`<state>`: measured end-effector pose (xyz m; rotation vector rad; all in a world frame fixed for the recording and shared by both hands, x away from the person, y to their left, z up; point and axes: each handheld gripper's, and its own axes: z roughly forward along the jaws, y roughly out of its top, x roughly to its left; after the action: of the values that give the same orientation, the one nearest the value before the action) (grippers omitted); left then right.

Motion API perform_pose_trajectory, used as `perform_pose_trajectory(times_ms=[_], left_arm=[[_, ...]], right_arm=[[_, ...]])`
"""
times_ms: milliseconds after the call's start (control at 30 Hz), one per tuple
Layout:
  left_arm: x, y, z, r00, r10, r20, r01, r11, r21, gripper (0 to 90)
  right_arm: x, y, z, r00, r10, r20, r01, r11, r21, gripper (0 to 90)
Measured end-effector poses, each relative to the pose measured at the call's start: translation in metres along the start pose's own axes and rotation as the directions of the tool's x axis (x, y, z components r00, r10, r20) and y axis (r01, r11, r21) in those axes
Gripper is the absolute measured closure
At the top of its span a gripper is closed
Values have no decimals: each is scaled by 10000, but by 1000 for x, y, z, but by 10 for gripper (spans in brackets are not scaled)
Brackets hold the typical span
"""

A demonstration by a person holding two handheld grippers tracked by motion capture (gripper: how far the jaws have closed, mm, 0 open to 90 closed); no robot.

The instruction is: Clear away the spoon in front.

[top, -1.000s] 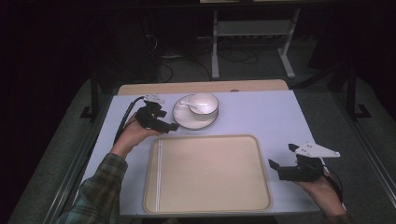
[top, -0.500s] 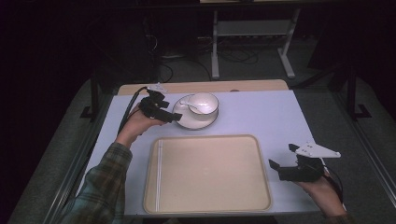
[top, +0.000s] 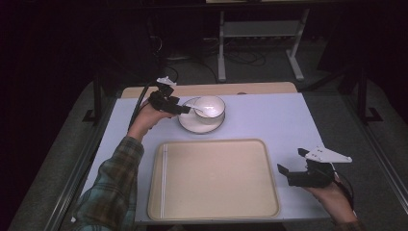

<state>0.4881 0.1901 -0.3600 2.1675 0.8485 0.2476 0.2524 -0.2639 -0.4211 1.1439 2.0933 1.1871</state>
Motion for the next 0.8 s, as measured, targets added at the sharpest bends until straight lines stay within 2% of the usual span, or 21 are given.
perform_pose_trajectory(times_ms=[233, 433, 667, 800], left_arm=[[12, 0, 17, 9983, -486, 325, 489, 9988, -72, 374], [15, 1, 32, 9953, -676, 697, 656, 9974, 313, 462], [17, 0, 40, 9891, -1025, 1061, 985, 9942, 423, 616], [20, -2, 40, 9841, -1221, 1288, 1168, 9920, 483, 660]], right_arm=[[-1, -1, -1, 10000, 48, 32, -48, 10000, -12, 63], [-2, -1, -2, 10000, 68, 27, -68, 10000, -49, 63], [-3, -2, -2, 9999, 103, 40, -102, 9999, -70, 63], [-3, -2, -2, 9999, 100, 41, -99, 9999, -69, 63]])
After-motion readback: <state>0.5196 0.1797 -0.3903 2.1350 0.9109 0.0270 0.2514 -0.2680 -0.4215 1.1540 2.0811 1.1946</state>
